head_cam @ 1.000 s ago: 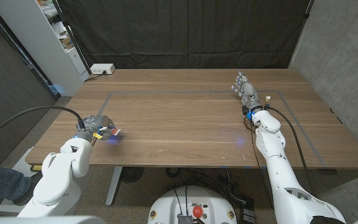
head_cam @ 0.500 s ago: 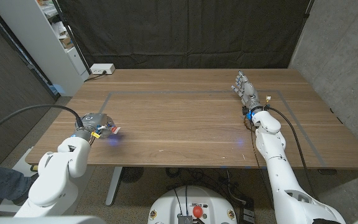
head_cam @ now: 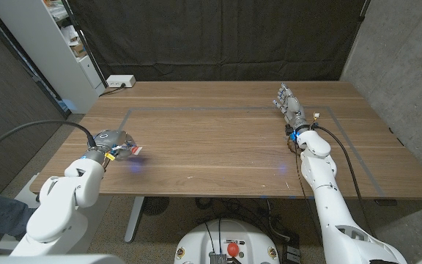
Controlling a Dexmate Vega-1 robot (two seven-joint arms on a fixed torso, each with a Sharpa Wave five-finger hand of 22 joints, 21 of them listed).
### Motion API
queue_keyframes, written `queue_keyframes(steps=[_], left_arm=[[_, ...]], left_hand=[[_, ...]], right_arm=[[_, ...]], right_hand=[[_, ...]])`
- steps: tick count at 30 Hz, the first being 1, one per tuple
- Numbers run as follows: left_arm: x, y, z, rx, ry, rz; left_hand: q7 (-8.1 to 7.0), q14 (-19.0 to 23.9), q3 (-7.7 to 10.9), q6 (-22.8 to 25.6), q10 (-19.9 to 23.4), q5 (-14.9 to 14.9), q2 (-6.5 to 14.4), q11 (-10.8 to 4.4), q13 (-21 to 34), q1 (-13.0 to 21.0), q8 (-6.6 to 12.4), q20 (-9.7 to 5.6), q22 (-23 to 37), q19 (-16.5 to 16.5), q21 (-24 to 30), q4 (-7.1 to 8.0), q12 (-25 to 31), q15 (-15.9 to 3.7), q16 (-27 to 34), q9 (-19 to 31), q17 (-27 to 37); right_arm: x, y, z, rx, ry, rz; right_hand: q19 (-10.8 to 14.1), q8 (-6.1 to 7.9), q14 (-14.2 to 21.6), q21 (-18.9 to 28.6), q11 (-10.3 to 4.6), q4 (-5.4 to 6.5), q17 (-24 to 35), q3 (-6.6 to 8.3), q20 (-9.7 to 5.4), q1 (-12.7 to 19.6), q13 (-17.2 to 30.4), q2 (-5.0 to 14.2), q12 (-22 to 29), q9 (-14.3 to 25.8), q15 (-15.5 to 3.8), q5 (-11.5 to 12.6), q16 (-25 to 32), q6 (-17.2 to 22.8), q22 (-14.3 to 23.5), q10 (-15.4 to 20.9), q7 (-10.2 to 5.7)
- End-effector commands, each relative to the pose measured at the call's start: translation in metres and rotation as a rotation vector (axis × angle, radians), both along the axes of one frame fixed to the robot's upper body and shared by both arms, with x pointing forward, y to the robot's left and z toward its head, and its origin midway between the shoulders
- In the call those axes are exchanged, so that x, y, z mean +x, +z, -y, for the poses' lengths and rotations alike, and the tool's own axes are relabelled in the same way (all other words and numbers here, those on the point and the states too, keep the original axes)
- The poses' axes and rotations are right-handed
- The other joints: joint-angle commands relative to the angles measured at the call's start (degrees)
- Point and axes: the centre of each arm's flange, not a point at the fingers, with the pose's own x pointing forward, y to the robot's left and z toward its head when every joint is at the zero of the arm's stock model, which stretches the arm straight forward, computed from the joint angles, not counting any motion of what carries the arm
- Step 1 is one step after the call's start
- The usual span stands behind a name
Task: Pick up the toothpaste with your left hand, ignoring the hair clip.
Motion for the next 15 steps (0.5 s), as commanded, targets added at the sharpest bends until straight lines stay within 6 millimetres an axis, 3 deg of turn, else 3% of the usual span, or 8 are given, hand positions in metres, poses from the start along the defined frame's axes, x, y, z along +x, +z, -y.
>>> queue_keyframes(steps=[1, 15], left_arm=[[-0.0020, 0.0139, 0.0014, 0.002, -0.019, -0.001], [-0.0088, 0.0230, 0.0043, 0.011, -0.013, 0.028]], left_hand=[[-0.16, 0.77, -0.25, 0.34, 0.63, 0.10, 0.32, 0.04, 0.23, 0.14, -0.22, -0.10, 0.18, 0.44, -0.11, 0.13, -0.19, -3.02, -0.11, 0.12, 0.10], [-0.24, 0.94, -0.39, 0.43, 0.79, 0.08, 0.43, 0.04, 0.57, 0.19, -0.27, -0.40, 0.18, 0.46, -0.14, 0.11, -0.52, -3.01, -0.25, 0.17, 0.10]], right_arm=[[0.0008, 0.0021, -0.0007, 0.007, -0.001, 0.005], [0.0057, 0.0062, -0.0011, 0.010, 0.003, 0.011]], right_hand=[[0.71, 0.20, 0.19, -0.19, 0.00, 0.00, 0.08, -0.31, 0.00, 0.00, 0.27, 0.43, 0.09, 0.14, -0.06, 0.24, 0.17, 0.33, 0.34, 0.07, 0.06], [0.70, 0.22, 0.26, -0.24, 0.10, -0.02, 0.08, -0.35, 0.01, 0.05, 0.27, 0.53, 0.12, 0.14, -0.02, 0.23, 0.19, 0.42, 0.35, 0.20, 0.06]])
